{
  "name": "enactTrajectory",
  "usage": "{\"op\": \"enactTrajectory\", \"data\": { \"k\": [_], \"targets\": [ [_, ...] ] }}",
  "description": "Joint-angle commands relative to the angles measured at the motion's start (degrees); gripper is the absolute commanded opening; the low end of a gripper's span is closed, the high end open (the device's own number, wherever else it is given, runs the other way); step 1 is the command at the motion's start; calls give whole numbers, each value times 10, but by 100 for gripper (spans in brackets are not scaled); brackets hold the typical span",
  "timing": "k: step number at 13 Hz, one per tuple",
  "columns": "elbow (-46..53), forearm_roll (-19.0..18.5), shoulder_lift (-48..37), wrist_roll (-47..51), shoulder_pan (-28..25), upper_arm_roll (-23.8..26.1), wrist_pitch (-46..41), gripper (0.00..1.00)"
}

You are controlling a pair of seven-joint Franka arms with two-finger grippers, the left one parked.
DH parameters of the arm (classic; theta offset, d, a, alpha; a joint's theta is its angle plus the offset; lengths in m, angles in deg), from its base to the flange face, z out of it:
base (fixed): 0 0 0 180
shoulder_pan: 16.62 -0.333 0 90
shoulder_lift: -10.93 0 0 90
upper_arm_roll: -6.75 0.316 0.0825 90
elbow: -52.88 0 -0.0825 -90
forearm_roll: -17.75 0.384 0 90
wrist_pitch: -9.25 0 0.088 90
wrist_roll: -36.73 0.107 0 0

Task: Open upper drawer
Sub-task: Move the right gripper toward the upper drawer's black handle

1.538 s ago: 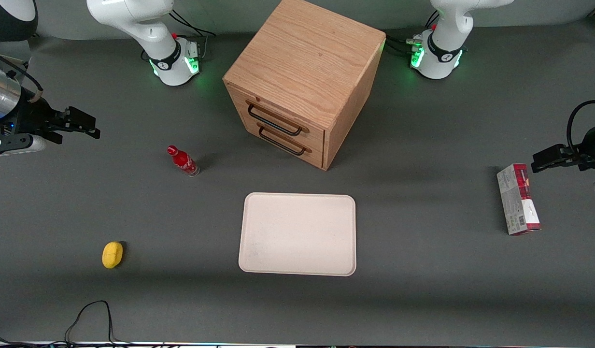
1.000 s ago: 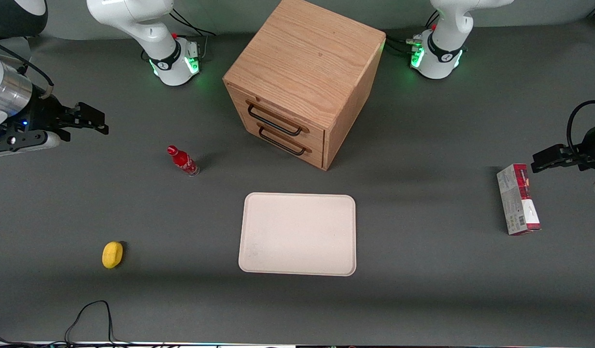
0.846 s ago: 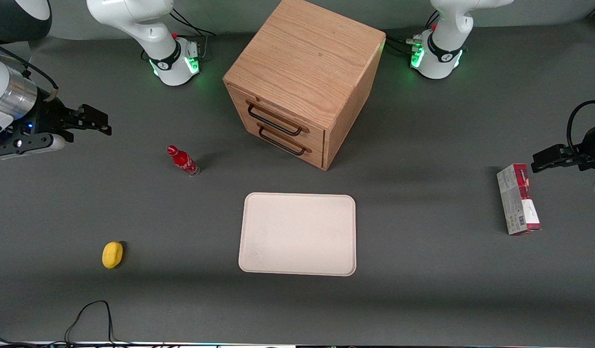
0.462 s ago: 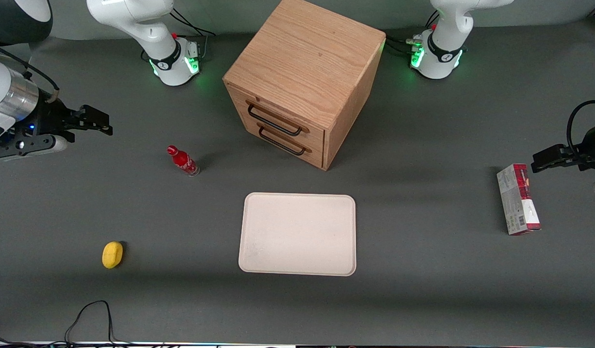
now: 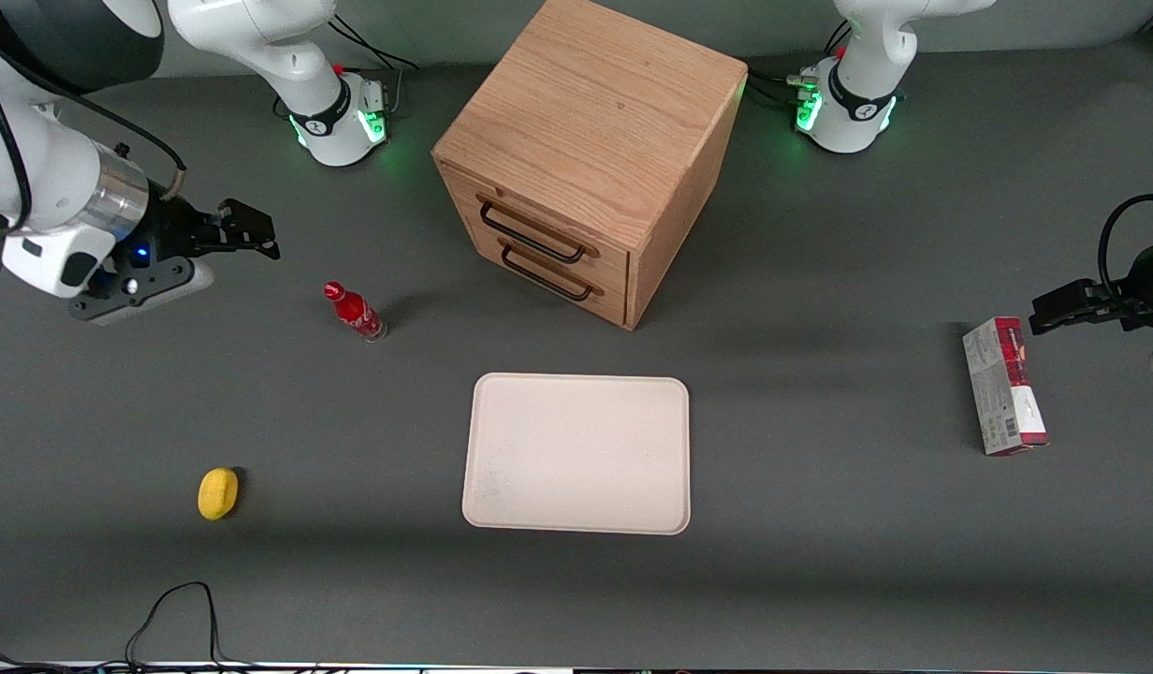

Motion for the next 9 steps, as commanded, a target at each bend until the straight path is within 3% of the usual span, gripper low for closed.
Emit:
{"op": "enactTrajectory", "data": {
  "k": [1,7,9],
  "targets": [
    [60,11,45,-88,-55,7,-17,100],
    [72,21,125,-173,-168,20,4,100],
    [86,45,152,-192,-184,29,5,100]
  ]
}}
